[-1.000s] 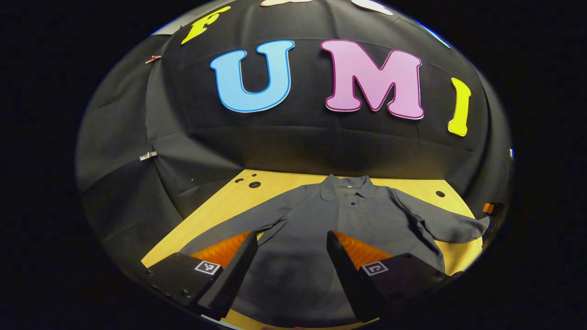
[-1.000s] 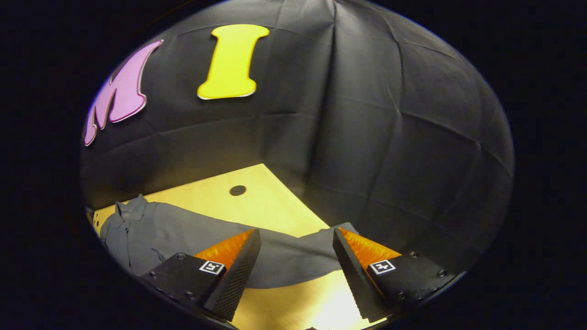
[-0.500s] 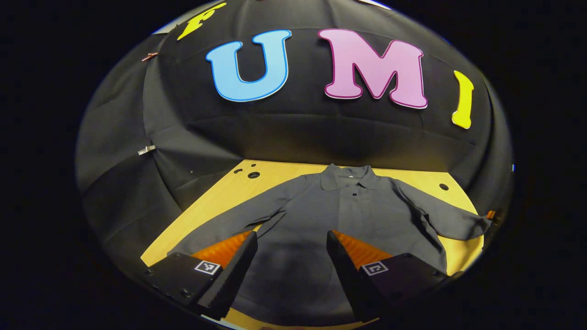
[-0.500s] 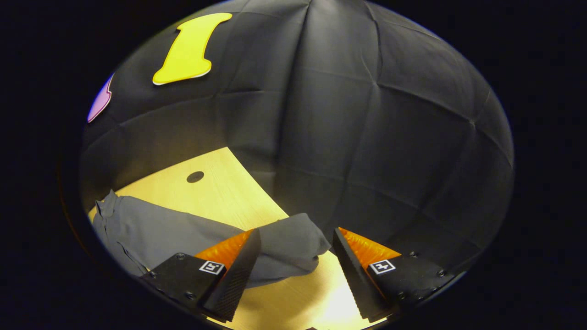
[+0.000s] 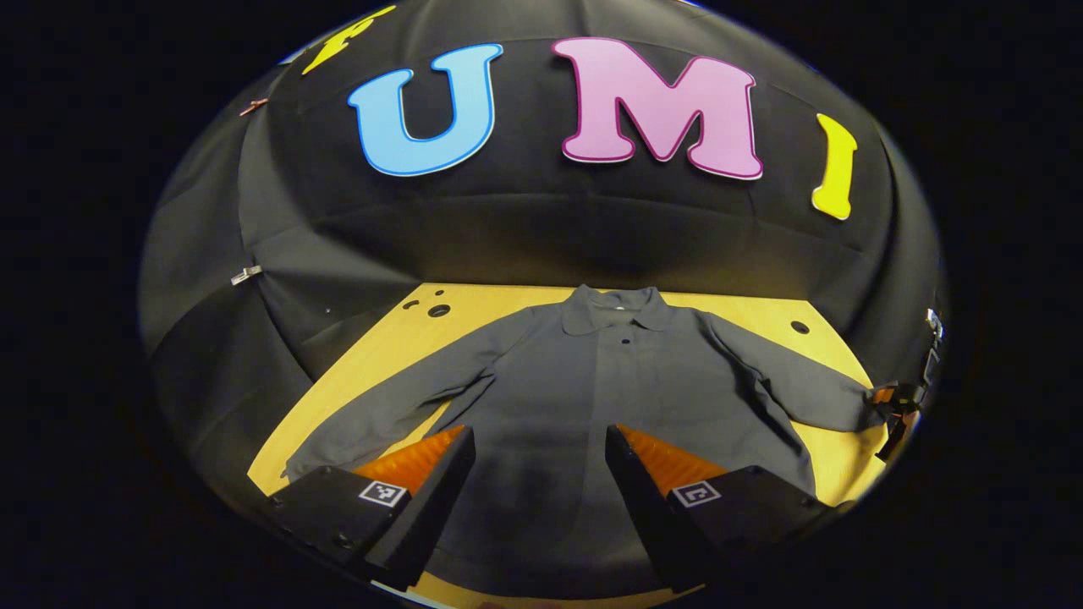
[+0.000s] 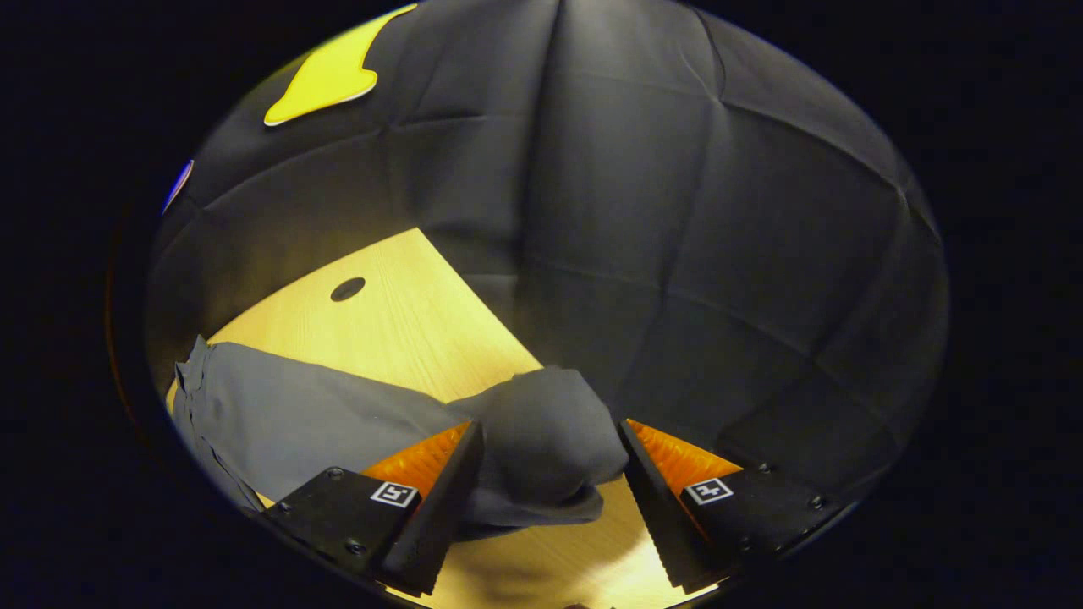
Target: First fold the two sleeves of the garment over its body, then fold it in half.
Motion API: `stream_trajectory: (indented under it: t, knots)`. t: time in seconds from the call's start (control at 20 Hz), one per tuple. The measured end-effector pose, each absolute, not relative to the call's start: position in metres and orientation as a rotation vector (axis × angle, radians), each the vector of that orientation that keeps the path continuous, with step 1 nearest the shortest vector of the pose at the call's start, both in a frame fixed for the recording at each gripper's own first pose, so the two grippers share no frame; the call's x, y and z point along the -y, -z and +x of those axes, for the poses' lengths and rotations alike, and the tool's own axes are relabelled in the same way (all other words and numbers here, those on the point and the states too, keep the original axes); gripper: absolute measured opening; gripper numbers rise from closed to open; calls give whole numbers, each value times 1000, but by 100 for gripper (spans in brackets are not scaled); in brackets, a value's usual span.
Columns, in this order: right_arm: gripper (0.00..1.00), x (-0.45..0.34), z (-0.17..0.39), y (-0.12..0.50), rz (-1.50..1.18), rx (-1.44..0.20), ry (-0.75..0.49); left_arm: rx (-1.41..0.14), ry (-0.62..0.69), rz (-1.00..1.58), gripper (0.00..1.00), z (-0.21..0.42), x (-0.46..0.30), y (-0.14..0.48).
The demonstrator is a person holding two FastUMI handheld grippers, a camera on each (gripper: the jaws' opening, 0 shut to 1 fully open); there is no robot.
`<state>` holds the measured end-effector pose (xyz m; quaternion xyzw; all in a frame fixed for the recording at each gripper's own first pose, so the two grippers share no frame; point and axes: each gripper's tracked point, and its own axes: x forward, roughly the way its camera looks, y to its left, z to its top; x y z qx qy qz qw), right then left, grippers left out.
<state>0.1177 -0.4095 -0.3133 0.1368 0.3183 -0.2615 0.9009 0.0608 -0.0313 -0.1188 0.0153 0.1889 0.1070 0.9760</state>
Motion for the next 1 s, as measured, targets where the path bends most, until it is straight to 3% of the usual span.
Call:
stream_trajectory:
  t: [0.25, 0.3, 0.4, 0.65, 1.0]
  knots:
    - [99, 407, 120, 318, 298, -663, 523, -377, -192, 54, 98, 65, 42, 118]
    - [91, 403, 122, 317, 300, -662, 515, -379, -191, 53, 98, 66, 42, 118]
    - [58, 392, 130, 318, 319, -672, 495, -384, -189, 49, 98, 65, 42, 120]
    - [11, 370, 131, 317, 388, -707, 419, -392, -187, 43, 100, 60, 36, 119]
    - [8, 345, 124, 267, 215, -697, 342, -369, -206, 1, 98, 46, 6, 118]
